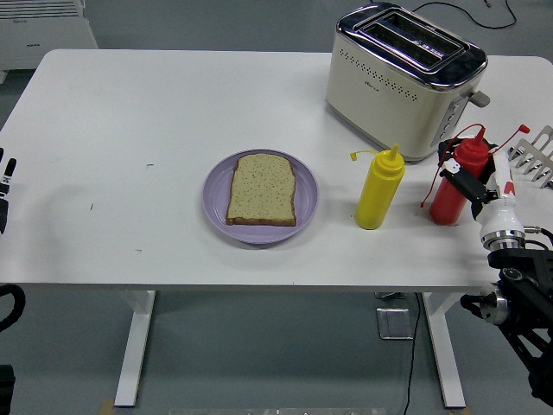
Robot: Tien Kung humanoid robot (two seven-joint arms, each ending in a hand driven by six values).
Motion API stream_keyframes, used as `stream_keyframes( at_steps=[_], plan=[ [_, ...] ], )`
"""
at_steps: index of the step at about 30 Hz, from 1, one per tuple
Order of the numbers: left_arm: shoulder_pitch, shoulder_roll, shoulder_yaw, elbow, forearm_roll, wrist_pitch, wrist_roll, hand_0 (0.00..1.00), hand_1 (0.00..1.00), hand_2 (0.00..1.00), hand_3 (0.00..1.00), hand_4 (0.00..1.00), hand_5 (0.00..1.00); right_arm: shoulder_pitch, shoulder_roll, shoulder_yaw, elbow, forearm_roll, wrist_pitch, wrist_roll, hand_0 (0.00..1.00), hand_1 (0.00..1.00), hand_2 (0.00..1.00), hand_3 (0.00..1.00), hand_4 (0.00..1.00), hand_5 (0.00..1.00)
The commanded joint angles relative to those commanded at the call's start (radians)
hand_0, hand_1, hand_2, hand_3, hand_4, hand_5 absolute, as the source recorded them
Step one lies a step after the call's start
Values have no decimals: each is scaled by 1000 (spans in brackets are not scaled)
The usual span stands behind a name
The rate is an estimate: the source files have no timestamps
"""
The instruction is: Pick up the cup,pour liquid into bread,place the cup on the desk
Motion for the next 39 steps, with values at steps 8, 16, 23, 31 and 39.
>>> stream_keyframes(
  at_steps=[8, 16, 23, 31, 39],
  plan=[
    [3, 0, 2, 0, 0, 0, 0, 778, 730, 727, 659, 524, 927, -12, -7, 10, 3, -4, 0, 4, 320, 344, 427, 430, 668, 158],
    [6, 0, 5, 0, 0, 0, 0, 777, 730, 726, 659, 524, 923, -35, -16, 16, 17, -9, -1, 9, 319, 342, 427, 429, 681, 170],
    [8, 0, 8, 0, 0, 0, 1, 777, 730, 726, 660, 523, 926, -45, -21, 16, 25, -20, -6, 12, 319, 346, 427, 428, 683, 172],
    [5, 0, 1, -1, 0, 1, 1, 778, 730, 727, 658, 523, 926, -57, -26, 18, 36, -59, -8, 12, 374, 406, 452, 448, 685, 173],
    [2, 0, -1, -1, -1, 0, 1, 777, 730, 727, 658, 523, 926, -68, -29, 28, 37, -81, 9, 10, 616, 605, 594, 645, 707, 172]
  ],
)
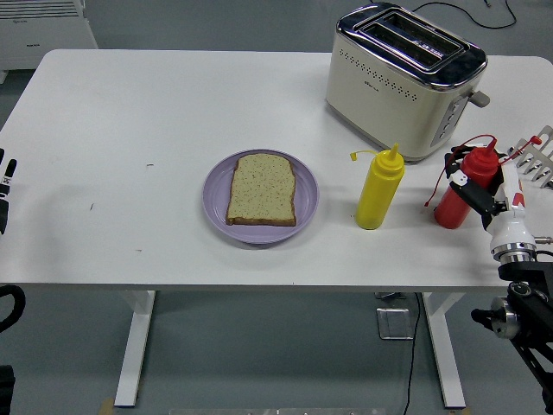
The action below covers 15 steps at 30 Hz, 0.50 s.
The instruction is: Pick up the cup,pour liquid into bread,place the cup on the desk
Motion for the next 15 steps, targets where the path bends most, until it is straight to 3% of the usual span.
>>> stream_keyframes(
  at_steps=[1, 6, 7, 15],
  plan=[
    [0, 0, 0, 0, 0, 0, 0, 777, 730, 726, 658, 523, 927, -1, -1, 1, 0, -3, 3, -2, 750, 713, 747, 810, 728, 178],
    [0, 0, -1, 0, 0, 0, 0, 777, 730, 726, 658, 523, 927, -13, -6, 9, 2, -14, 25, -15, 750, 713, 747, 810, 728, 178],
    [-1, 0, -1, 0, 0, 0, 0, 778, 730, 726, 658, 522, 926, -15, -7, 11, 2, -16, 31, -19, 865, 819, 902, 953, 761, 204],
    [-3, 0, -1, -1, 0, 0, 0, 777, 730, 726, 659, 523, 926, -39, -16, 39, 13, -24, 70, -39, 883, 827, 926, 958, 762, 205]
  ],
)
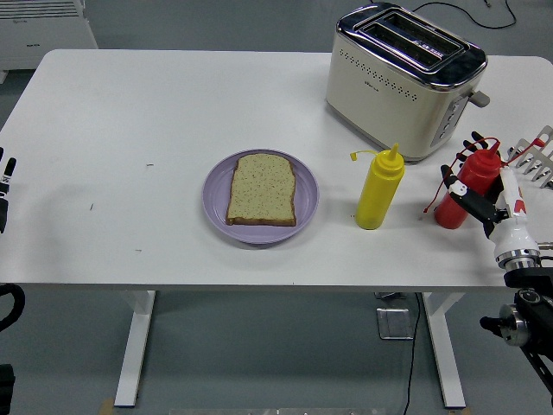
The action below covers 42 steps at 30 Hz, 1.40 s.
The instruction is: Pick up the cup,pour liquid into bread,place the cup on the desk
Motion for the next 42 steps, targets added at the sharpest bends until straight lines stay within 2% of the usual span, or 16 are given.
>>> stream_keyframes(
  at_steps=[15, 22, 42],
  plan=[
    [-2, 0, -1, 1, 0, -1, 0, 777, 730, 726, 659, 522, 927, -65, -25, 36, 54, -22, 26, -4, 887, 829, 930, 962, 759, 204],
    [-5, 0, 1, 0, 0, -1, 0, 778, 730, 726, 658, 523, 926, -104, -41, 59, 65, -13, 37, -3, 890, 831, 931, 972, 804, 234],
    [-1, 0, 12, -1, 2, 0, 0, 777, 730, 726, 659, 523, 926, -275, -112, 173, 233, 1, 59, -3, 891, 834, 938, 973, 814, 239]
  ],
)
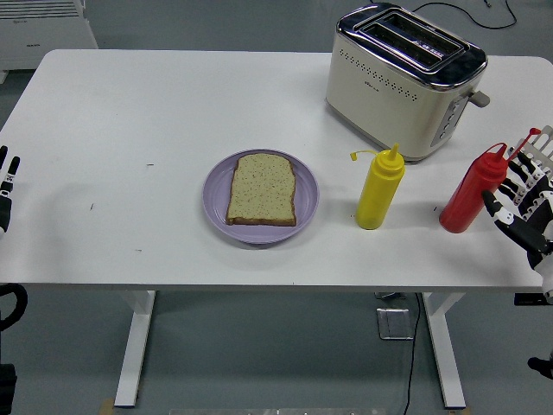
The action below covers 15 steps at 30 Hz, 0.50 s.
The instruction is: Pick up the cup,pour liquid into bread,place the cup on the desk
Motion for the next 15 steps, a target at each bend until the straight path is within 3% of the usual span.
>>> stream_keyframes(
  at_steps=[8, 9, 10, 15],
  plan=[
    [1, 0, 2, 0, 0, 1, 0, 777, 730, 726, 658, 523, 928, -38, -4, 89, 15, 136, 10, 18, 871, 816, 926, 953, 818, 240],
    [2, 0, 4, 0, 0, 1, 0, 777, 730, 726, 658, 523, 928, -37, 3, 121, 24, 173, 41, 13, 871, 816, 926, 953, 818, 240],
    [2, 0, 5, 0, 0, 1, 0, 777, 730, 726, 659, 523, 928, -36, 5, 140, 28, 211, 60, 11, 826, 776, 844, 866, 814, 268],
    [2, 0, 6, 0, 0, 1, 1, 777, 730, 726, 659, 523, 928, -14, 30, 246, 37, 418, 175, -35, 826, 776, 844, 866, 814, 268]
  ],
)
